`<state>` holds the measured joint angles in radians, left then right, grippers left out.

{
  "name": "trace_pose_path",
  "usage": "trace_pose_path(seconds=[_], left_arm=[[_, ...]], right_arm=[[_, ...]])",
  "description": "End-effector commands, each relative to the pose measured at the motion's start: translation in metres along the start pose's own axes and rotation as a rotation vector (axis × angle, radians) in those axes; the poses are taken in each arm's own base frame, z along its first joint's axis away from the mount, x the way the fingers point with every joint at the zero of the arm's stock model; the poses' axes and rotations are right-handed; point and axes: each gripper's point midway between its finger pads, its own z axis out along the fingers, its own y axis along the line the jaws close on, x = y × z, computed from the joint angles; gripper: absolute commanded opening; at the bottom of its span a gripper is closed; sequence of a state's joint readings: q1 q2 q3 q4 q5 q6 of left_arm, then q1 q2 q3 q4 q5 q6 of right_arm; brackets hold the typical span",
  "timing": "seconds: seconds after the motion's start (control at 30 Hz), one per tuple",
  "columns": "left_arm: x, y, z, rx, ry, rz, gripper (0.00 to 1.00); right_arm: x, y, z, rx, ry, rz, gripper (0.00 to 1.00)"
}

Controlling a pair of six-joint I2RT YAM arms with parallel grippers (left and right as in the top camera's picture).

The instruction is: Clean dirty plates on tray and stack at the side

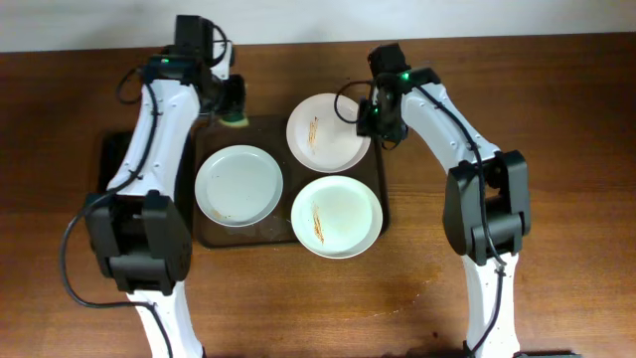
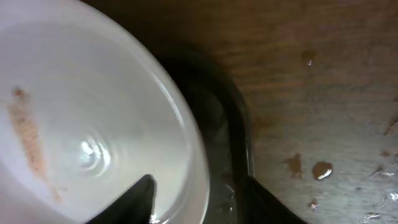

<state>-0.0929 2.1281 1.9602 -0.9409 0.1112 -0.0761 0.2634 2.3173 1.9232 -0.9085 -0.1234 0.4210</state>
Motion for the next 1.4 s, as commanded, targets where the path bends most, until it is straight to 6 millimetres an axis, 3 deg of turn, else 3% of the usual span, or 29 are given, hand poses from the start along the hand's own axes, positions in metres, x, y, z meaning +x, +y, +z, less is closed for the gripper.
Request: trace_pose_path(seconds=[0.0,0.17,0.4,0.43,0.47,0.57,0.6,0.7,0.87,0.97,1.07,1.2,1.33,1.37], left_arm=[[-0.011,-0.027,-0.002,0.022,-0.044,0.089,0.01],[-0.007,-0.051,0.0,0.044,-0.042,0.129,0.01],[-0.008,-0.055,0.0,0.047,-0.046,0.136,0.01],[-0.008,-0.053,0.0,0.039,-0.048,0.134,0.01],[-0.009,-0.047,-0.001,0.024,-0.05,0.128,0.01],[-0.016,-0.027,-0.015,0.0,-0.068,0.094,0.01],[-0.022,-0.014,-0.03,-0.012,-0.084,0.071,0.01],[-0.024,0.023,-0.066,-0.051,-0.087,-0.004,0.01],[0.01,0.098,-0.082,-0.121,0.014,-0.234,0.01],[0.015,0.125,-0.087,-0.144,0.013,-0.29,0.01],[0.016,0.131,-0.089,-0.15,0.015,-0.303,0.01],[0.017,0.131,-0.089,-0.15,0.018,-0.303,0.01],[0.017,0.131,-0.089,-0.15,0.018,-0.303,0.01],[0.017,0.131,-0.089,-0.15,0.018,-0.303,0.01]], right_arm=[[0.016,0.001,0.019,-0.018,0.059,0.008,0.27],[0.028,0.023,0.022,-0.077,0.095,-0.006,0.11],[0.025,0.025,0.023,-0.063,0.07,-0.003,0.12],[0.024,0.024,0.022,-0.063,0.068,-0.002,0.21],[0.02,0.024,0.017,-0.071,0.06,0.001,0.37],[0.0,0.033,-0.027,-0.1,-0.003,-0.03,0.53],[-0.007,0.041,-0.055,-0.118,-0.035,-0.066,0.57],[0.007,0.068,-0.084,-0.16,-0.022,-0.128,0.58],[0.082,0.134,-0.064,-0.193,0.111,-0.283,0.58],[0.116,0.16,-0.037,-0.136,0.1,-0.292,0.57],[0.145,0.168,-0.004,-0.104,0.115,-0.272,0.53],[0.156,0.169,0.035,-0.101,0.106,-0.259,0.47],[0.144,0.18,0.045,-0.143,0.057,-0.261,0.41],[0.142,0.184,0.049,-0.155,0.044,-0.262,0.33]])
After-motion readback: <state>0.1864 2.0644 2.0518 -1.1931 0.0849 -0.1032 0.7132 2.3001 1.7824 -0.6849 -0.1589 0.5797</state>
